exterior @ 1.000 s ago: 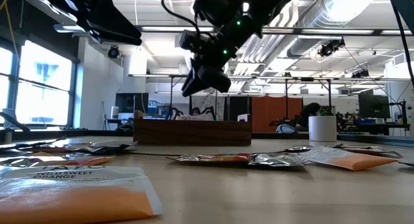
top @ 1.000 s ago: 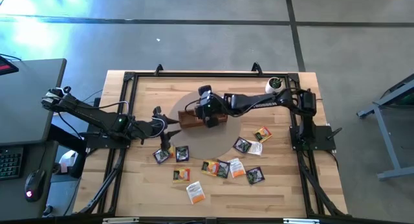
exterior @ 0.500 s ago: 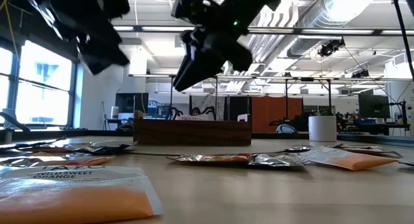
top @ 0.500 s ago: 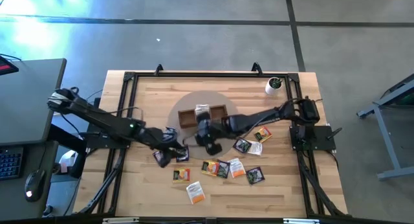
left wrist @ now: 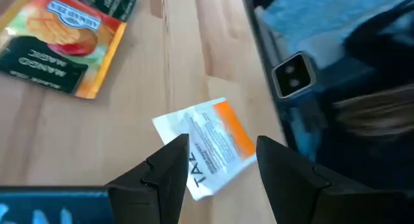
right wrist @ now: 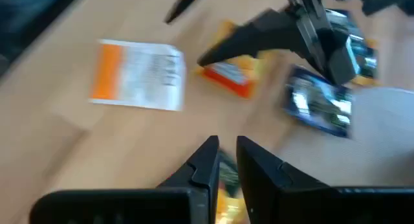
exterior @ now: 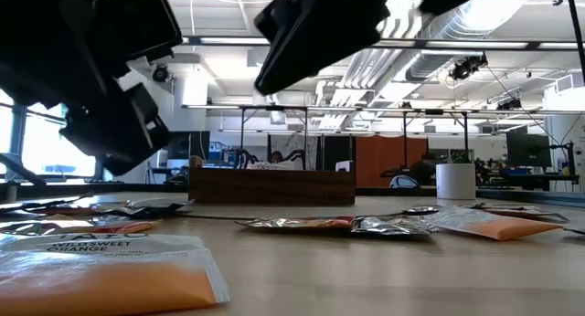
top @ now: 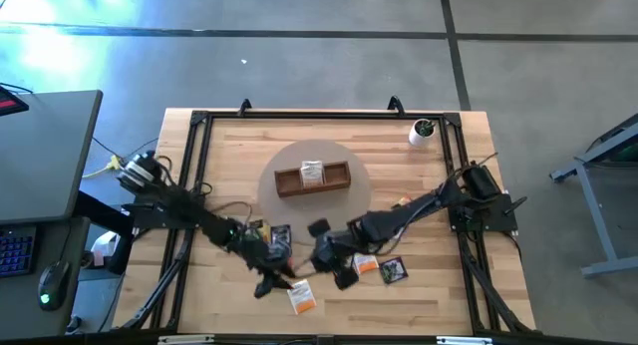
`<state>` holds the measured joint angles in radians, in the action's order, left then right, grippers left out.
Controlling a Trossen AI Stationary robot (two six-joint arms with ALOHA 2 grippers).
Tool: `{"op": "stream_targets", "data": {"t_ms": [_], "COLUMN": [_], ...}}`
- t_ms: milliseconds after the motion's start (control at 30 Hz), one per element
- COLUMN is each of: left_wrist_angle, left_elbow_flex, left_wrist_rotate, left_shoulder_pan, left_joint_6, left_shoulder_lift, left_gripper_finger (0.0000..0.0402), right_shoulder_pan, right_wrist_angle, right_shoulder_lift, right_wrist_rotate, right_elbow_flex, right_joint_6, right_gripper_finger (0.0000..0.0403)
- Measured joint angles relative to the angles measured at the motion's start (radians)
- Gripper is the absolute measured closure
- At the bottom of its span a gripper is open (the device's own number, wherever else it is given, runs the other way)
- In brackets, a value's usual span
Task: Pick & Place Tea
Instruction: Put the white tea bag into the middle section of the wooden organizer
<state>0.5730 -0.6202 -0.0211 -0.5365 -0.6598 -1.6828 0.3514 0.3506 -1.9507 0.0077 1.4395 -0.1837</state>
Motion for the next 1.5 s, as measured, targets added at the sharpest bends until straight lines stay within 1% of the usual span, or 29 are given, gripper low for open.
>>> {"op": "stream_targets", "data": {"t_ms": [67,133,200,300,367,433,500,567,633,767,833,1033,1200,1267,1300,1500], "left_wrist_angle": [-0.016,-0.051,-0.094,-0.166,-0.24,-0.35,-0.449,-0.521,-0.58,-0.691,-0.741,-0.842,-0.932,-0.942,-0.939,-0.928], "left_elbow_flex": [-0.039,-0.086,-0.141,-0.226,-0.288,-0.337,-0.385,-0.43,-0.475,-0.556,-0.576,-0.579,-0.579,-0.58,-0.58,-0.582], "left_wrist_rotate": [0.079,0.129,0.145,0.144,0.144,0.153,0.192,0.239,0.262,0.271,0.275,0.343,0.331,0.324,0.337,0.34], "left_shoulder_pan": [-0.029,-0.047,-0.061,-0.074,-0.074,-0.074,-0.073,-0.073,-0.073,-0.081,-0.088,-0.086,-0.086,-0.086,-0.086,-0.094], "left_joint_6": [0.0,-0.001,-0.004,-0.003,0.002,0.003,0.0,0.0,-0.009,-0.093,-0.149,-0.258,-0.379,-0.403,-0.403,-0.446], "left_shoulder_lift": [-0.045,-0.083,-0.125,-0.183,-0.213,-0.22,-0.22,-0.22,-0.22,-0.218,-0.217,-0.217,-0.22,-0.25,-0.268,-0.277], "left_gripper_finger": [0.0222,0.0222,0.0222,0.0222,0.0222,0.0222,0.0222,0.0222,0.0222,0.0222,0.0222,0.0222,0.0222,0.0222,0.0223,0.0222], "right_shoulder_pan": [0.034,0.066,0.098,0.14,0.161,0.176,0.185,0.188,0.188,0.187,0.187,0.196,0.194,0.195,0.198,0.212], "right_wrist_angle": [-0.013,-0.057,-0.11,-0.236,-0.342,-0.443,-0.538,-0.626,-0.689,-0.718,-0.724,-0.715,-0.715,-0.71,-0.707,-0.699], "right_shoulder_lift": [0.0,0.0,0.0,0.0,0.0,0.0,0.0,0.0,0.0,0.0,0.0,0.0,0.0,0.0,0.0,0.0], "right_wrist_rotate": [-0.003,-0.004,-0.004,0.005,0.005,0.005,0.013,0.021,0.022,0.024,0.024,-0.012,-0.012,-0.011,-0.011,-0.013], "right_elbow_flex": [-0.001,-0.017,-0.045,-0.109,-0.16,-0.215,-0.268,-0.307,-0.332,-0.355,-0.367,-0.396,-0.396,-0.396,-0.396,-0.396], "right_joint_6": [0.001,0.013,0.036,0.077,0.099,0.108,0.109,0.109,0.109,0.112,0.14,0.108,0.116,0.117,0.123,0.14], "right_gripper_finger": [0.0372,0.0389,0.0399,0.0395,0.0397,0.04,0.0399,0.0398,0.04,0.0399,0.0399,0.04,0.0401,0.0401,0.0401,0.0397]}}
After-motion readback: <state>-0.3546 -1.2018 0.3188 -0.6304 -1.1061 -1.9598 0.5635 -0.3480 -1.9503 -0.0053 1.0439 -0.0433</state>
